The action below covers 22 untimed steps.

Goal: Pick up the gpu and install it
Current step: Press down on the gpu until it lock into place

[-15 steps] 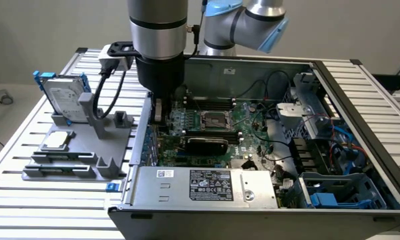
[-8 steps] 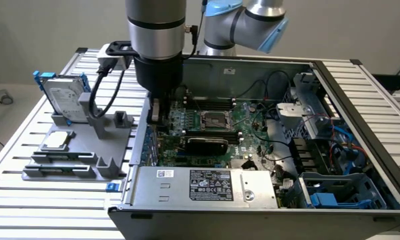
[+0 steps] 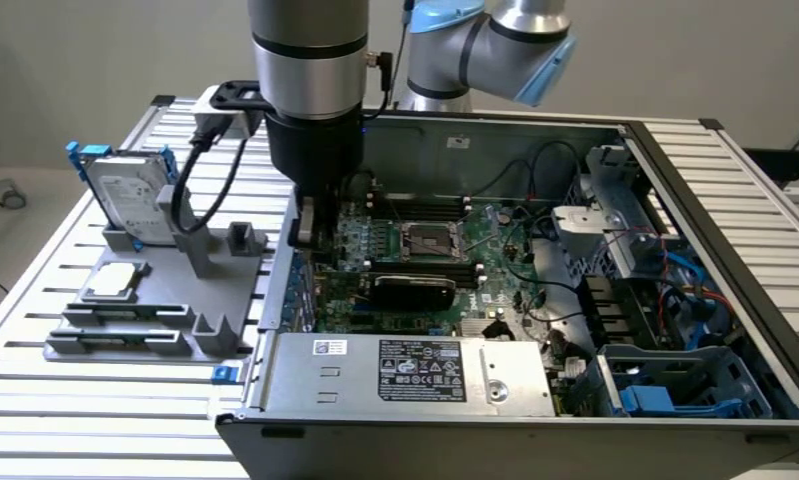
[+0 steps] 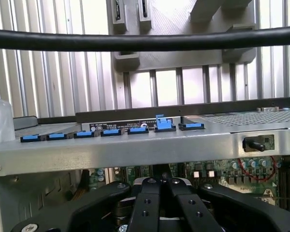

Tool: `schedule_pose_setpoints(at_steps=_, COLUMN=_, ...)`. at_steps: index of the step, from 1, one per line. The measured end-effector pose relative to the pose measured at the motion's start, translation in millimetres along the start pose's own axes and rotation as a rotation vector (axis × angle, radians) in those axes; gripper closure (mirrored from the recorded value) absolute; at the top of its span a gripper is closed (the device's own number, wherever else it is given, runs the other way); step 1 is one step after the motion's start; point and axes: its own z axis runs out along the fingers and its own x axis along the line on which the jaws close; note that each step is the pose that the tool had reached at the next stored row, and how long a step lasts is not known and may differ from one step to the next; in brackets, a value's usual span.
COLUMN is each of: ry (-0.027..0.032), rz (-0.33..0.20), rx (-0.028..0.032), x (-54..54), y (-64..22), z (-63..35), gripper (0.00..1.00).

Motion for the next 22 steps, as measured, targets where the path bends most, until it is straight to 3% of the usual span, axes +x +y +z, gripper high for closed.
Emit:
schedule_pose_setpoints(at_steps=10, ry=-0.0020, rz=0.058, rx=-0.0013, x=0.1, y=1.2, z=0.2, gripper=0.89)
schedule_pose_setpoints(at_steps=22, ry=-0.0017, rz=0.064, rx=-0.0060, x=0.0, y=1.2, z=0.2, gripper=0.89)
